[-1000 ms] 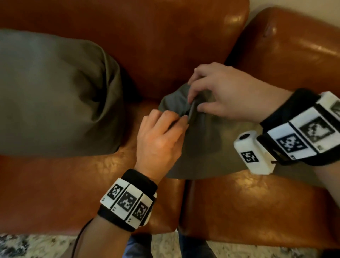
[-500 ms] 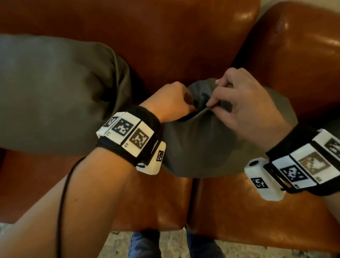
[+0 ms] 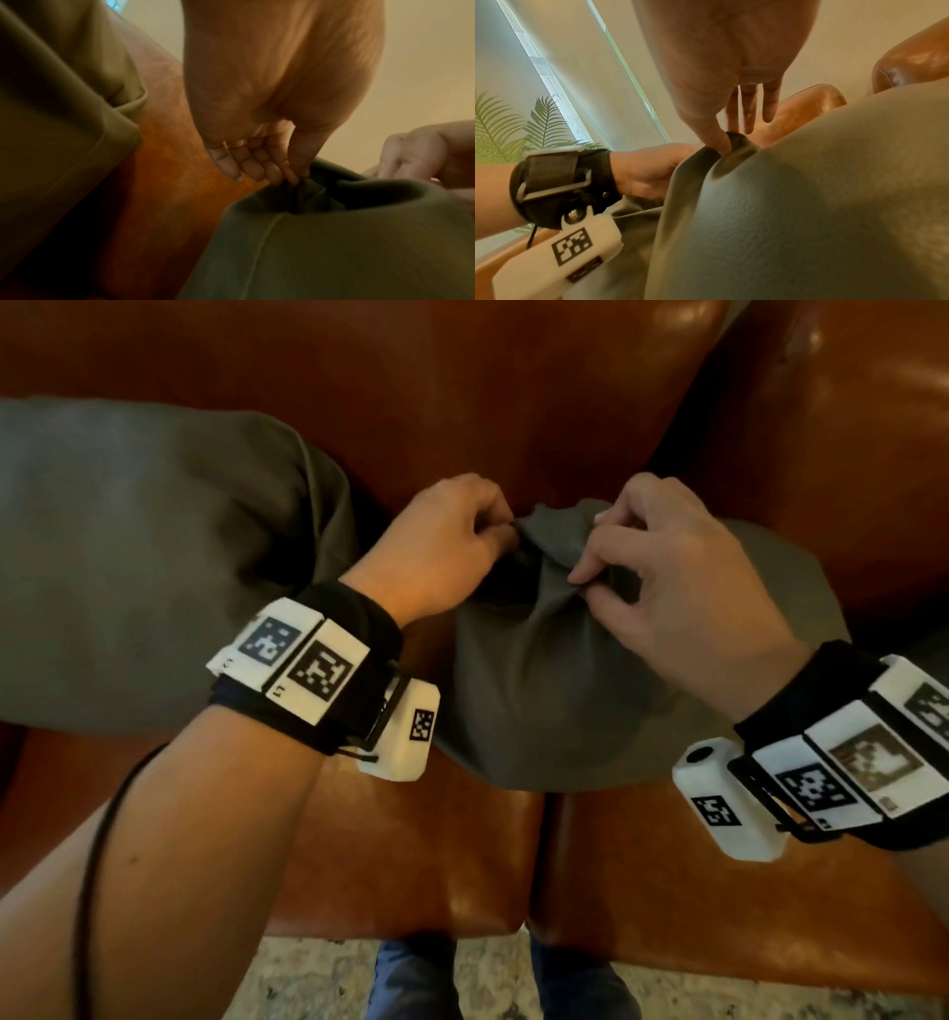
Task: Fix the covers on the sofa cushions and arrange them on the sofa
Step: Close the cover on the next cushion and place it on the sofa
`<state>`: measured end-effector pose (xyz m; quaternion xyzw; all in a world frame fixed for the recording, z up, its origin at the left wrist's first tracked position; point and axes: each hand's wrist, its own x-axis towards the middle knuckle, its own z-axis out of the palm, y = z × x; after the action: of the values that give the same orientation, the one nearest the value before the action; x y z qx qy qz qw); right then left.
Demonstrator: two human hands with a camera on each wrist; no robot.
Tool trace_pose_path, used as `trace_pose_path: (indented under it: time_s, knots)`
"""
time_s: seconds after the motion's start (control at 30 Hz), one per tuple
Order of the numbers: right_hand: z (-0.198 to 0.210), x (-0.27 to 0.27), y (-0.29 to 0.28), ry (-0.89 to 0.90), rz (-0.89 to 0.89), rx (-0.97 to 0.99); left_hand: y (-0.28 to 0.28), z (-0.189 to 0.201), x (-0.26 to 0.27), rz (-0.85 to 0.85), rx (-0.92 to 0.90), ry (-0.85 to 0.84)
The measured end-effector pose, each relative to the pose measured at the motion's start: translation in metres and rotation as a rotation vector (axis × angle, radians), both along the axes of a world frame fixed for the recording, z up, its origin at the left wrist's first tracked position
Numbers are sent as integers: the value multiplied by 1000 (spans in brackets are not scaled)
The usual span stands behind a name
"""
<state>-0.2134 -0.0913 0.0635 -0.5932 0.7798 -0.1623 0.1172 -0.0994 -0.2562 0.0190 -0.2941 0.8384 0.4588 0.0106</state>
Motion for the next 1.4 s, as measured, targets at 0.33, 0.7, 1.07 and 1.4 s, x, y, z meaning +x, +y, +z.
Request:
trace_pose_path:
  time_s: [0.33, 0.7, 1.07, 1.4]
  knots:
    - [12, -16, -46, -52, -85, 79, -11, 14, -16, -58, 68, 1]
    - [6, -24, -76, -120, -202, 288, 19, 3, -12, 242, 119, -86]
    - [6, -26, -71, -195, -206, 308, 12, 8, -13, 250, 193, -75]
    - [8, -23, -79, -206, 13, 292, -11, 7, 1, 296, 418, 42]
